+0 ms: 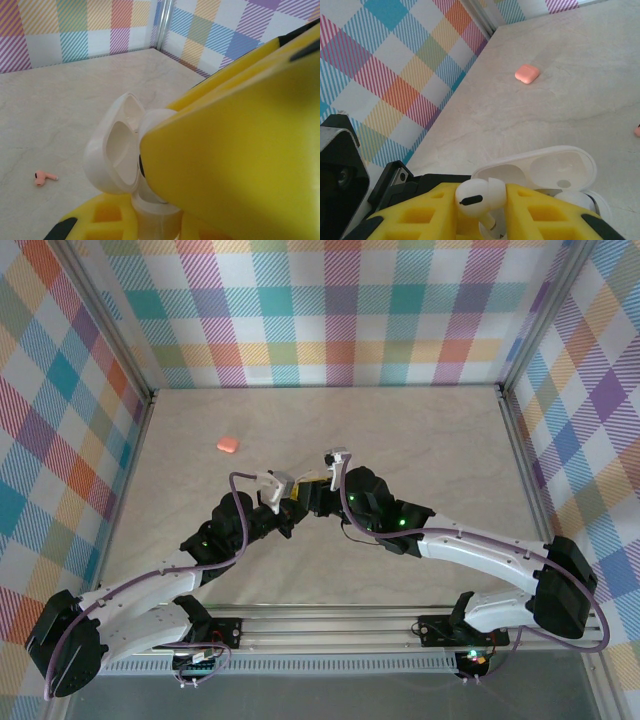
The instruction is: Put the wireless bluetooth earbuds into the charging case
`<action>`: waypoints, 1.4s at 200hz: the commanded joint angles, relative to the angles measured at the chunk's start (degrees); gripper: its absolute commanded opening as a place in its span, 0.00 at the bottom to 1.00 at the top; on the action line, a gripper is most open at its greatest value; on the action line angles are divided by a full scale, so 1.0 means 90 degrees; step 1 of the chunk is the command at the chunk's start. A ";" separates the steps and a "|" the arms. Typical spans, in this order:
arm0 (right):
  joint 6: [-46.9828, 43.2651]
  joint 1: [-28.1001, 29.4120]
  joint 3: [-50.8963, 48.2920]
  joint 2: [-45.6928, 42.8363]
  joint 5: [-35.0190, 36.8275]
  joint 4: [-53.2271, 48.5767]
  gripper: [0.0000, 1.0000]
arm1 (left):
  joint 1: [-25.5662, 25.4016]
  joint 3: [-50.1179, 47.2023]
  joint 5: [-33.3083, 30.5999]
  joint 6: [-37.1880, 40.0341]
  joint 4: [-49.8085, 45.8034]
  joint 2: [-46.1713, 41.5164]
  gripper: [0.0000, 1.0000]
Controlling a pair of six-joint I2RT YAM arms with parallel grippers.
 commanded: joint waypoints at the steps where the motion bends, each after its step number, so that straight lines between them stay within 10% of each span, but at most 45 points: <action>1: 0.0191 0.0053 0.0015 0.0037 0.0197 -0.0728 0.31 | -0.0095 0.0310 0.0349 0.0066 0.1004 -0.0302 0.00; 280: 0.1114 -0.0287 0.0001 -0.0660 -0.0085 -0.1452 0.27 | -0.0081 0.0291 -0.0035 0.0165 0.0237 -0.0314 0.00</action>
